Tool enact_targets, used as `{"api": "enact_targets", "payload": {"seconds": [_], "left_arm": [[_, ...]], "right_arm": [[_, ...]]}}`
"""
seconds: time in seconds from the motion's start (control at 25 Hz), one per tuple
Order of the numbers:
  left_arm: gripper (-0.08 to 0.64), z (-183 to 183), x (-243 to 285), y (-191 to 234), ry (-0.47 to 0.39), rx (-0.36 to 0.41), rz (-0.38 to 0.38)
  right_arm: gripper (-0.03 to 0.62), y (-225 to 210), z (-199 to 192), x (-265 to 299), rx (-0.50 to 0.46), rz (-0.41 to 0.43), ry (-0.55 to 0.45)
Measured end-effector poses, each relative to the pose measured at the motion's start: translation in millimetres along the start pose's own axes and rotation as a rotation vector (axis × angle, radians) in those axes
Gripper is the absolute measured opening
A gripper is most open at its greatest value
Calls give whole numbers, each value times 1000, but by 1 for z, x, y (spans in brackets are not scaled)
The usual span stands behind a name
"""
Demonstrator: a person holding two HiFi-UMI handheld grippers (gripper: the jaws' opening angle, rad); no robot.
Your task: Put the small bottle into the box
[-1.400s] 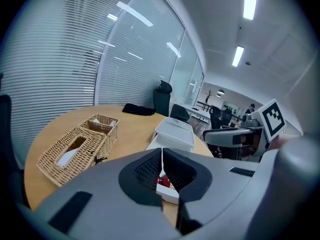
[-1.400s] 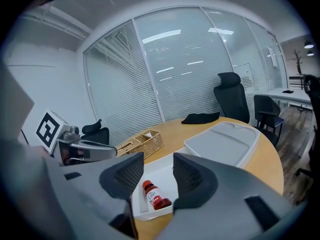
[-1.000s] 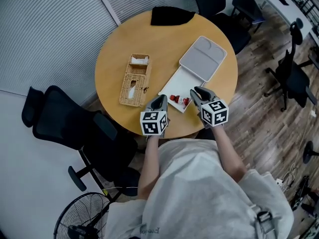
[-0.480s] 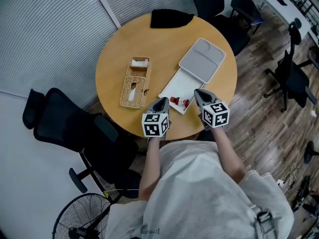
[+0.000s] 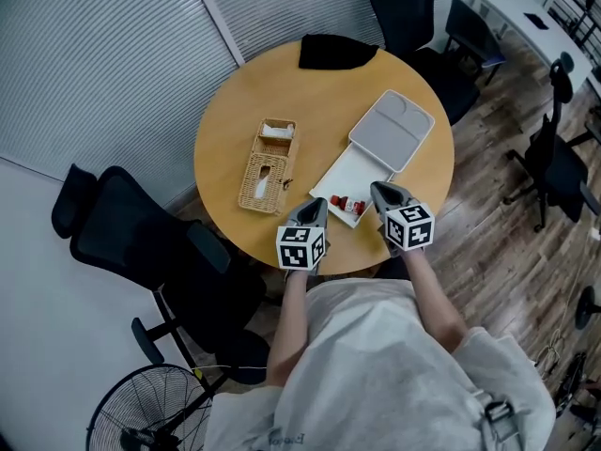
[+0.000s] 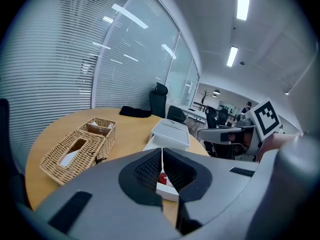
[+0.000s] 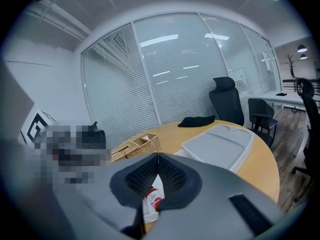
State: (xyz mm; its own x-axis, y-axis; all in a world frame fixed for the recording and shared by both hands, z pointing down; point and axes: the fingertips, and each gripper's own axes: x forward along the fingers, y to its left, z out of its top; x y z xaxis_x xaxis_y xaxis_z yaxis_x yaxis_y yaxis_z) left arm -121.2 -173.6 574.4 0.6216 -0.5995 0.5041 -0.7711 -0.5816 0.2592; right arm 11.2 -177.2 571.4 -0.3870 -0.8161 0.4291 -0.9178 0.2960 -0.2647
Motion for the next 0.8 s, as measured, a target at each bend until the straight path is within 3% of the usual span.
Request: {"api": "enact_targets", "payload": {"seconds": [0.8], "left_arm": [[29, -12, -16, 5, -14, -52, 43]], "right_arm": [[18, 26, -16, 11, -16, 72, 52]]}}
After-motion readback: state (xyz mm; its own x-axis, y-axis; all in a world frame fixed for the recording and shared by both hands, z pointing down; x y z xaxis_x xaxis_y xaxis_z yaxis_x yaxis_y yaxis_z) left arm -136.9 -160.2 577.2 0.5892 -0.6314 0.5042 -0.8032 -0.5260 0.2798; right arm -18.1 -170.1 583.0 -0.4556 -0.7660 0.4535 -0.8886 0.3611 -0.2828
